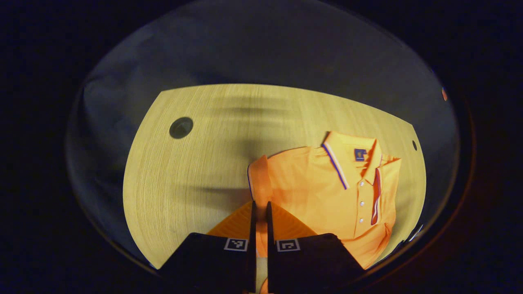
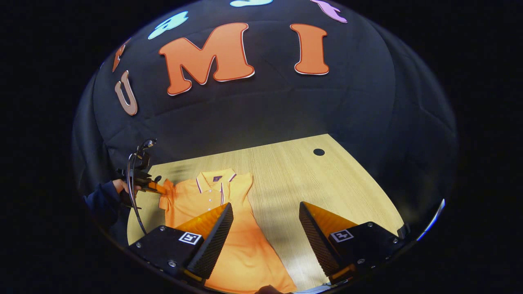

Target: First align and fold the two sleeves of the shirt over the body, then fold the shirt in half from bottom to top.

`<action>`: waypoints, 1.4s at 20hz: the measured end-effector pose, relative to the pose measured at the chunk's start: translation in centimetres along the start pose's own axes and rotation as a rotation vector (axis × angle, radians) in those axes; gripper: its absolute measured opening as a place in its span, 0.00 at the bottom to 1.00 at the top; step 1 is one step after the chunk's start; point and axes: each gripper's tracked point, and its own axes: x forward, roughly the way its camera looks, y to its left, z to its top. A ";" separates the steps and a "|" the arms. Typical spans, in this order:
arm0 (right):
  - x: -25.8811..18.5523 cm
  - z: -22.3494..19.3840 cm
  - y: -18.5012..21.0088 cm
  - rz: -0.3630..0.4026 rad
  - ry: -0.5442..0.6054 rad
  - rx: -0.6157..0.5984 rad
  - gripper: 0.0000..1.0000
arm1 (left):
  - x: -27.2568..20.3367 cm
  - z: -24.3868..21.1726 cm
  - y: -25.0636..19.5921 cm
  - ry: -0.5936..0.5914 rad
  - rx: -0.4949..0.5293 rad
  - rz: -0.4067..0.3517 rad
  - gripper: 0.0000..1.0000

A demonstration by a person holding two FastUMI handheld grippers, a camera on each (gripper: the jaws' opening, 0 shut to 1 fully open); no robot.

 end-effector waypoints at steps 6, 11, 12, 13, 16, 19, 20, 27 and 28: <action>0.6 0.1 0.5 0.019 0.004 -0.009 0.99 | -1.1 1.4 -8.5 -0.012 0.133 -0.101 0.11; 0.4 0.1 -0.2 0.004 0.001 -0.004 0.99 | -3.2 0.3 -15.5 -0.076 0.197 -0.335 0.65; 0.3 0.1 -0.5 -0.001 -0.003 -0.006 0.99 | -3.4 0.4 -15.1 -0.107 0.224 -0.313 0.72; 0.1 0.3 -0.5 -0.004 -0.011 -0.009 0.99 | -4.0 0.5 -14.5 -0.136 0.249 -0.285 0.89; -0.4 1.1 -0.7 -0.005 -0.059 -0.030 0.99 | -7.0 0.5 -13.6 -0.228 0.261 -0.242 0.94; -1.5 2.0 -0.1 0.008 -0.120 -0.086 0.99 | -11.7 0.0 -12.5 -0.349 0.229 -0.205 0.98; -1.8 2.3 0.1 0.019 -0.140 -0.107 0.99 | -13.4 -0.1 -12.3 -0.397 0.218 -0.190 0.99; -5.9 3.0 1.8 0.143 -0.309 -0.222 0.98 | -24.8 -4.3 -11.3 -0.704 0.133 -0.094 0.98; -6.5 3.0 2.1 0.162 -0.341 -0.239 0.98 | -26.0 -5.0 -11.1 -0.744 0.115 -0.080 0.98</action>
